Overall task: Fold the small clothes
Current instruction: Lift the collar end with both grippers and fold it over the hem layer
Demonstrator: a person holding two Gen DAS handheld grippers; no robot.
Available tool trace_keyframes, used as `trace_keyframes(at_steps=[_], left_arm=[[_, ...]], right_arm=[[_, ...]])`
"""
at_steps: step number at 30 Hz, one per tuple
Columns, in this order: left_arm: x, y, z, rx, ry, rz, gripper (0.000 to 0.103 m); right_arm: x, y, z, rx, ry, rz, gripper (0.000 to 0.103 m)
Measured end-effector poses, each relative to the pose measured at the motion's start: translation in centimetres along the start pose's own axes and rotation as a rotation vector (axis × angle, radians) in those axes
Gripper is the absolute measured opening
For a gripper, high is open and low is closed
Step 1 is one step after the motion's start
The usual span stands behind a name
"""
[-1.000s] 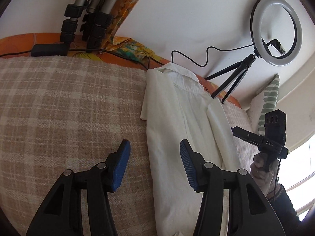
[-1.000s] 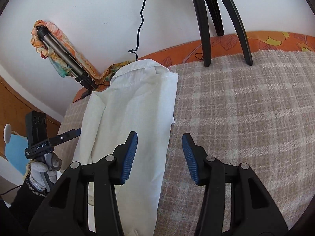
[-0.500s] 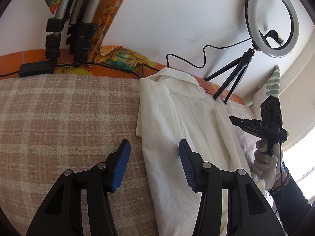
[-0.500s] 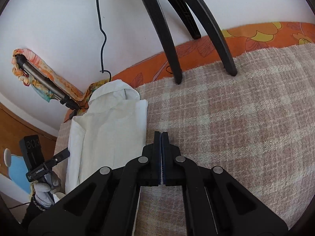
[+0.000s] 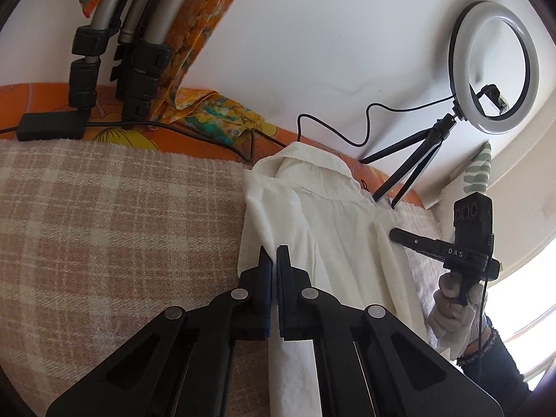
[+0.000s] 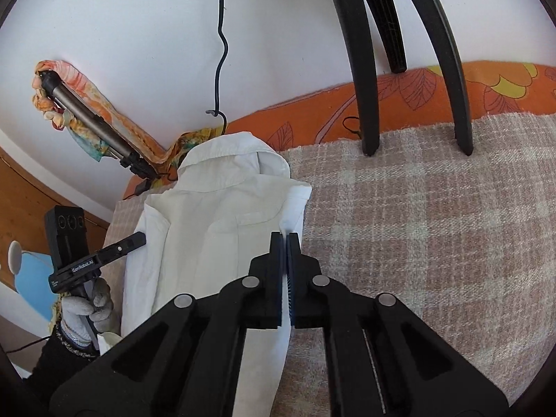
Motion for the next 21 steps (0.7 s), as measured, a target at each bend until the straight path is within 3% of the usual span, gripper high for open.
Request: trace_keyframes(at_steps=[3,7,10,13,14,15,19,20,21], left_arm=[[-0.2,1.0,-0.2,0.084,0.050,0.031,0.001],[0.2,0.6,0.5,0.059,0.017,0.000,0.006],[0.9,0.3,1.1,-0.009,-0.026,-0.013,0.015],[1.7,1.0,1.1,-0.047,-0.036,-0.005,0.031],[1.9,1.5,1.2,-0.050,-0.038,0.010,0.031],[2.1,2.0,1.3,-0.057,-0.047,0.025,0.031],[2.5,2.7,1.1,-0.073,-0.051,0.023,0.027],[2.6,2.9,1.0,-0.075,-0.043,0.024,0.010],[2.6,3.0,1.0,-0.073,-0.039,0.030,0.005]], right_arm=[[0.1,0.3,-0.7,-0.086,-0.013,-0.008,0.001],[0.2,-0.4,-2.0,-0.021,0.031,-0.017,0.002],[0.4,-1.2,-2.6,0.061,0.063,-0.019,0.004],[0.5,-1.6,-2.6,0.077,0.056,-0.029,0.022],[0.5,-1.5,-2.6,0.069,0.055,-0.026,0.034],[0.5,-1.5,-2.8,0.076,0.061,-0.024,0.040],[0.9,-0.1,-2.7,0.087,0.073,-0.007,0.040],[1.1,0.1,-2.5,0.091,0.062,-0.006,0.036],[1.2,0.2,-2.3,0.102,0.053,-0.003,0.017]])
Point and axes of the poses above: each gripper's, at about its wrist camera, not at the fingertips, and y roughly the way its jaws point, z to its left, x to its top, the point moved 1 cm from there along y, roughly the way its jaws point, and after that the axes turned 7 degrees about z, right-handed, at the moved point
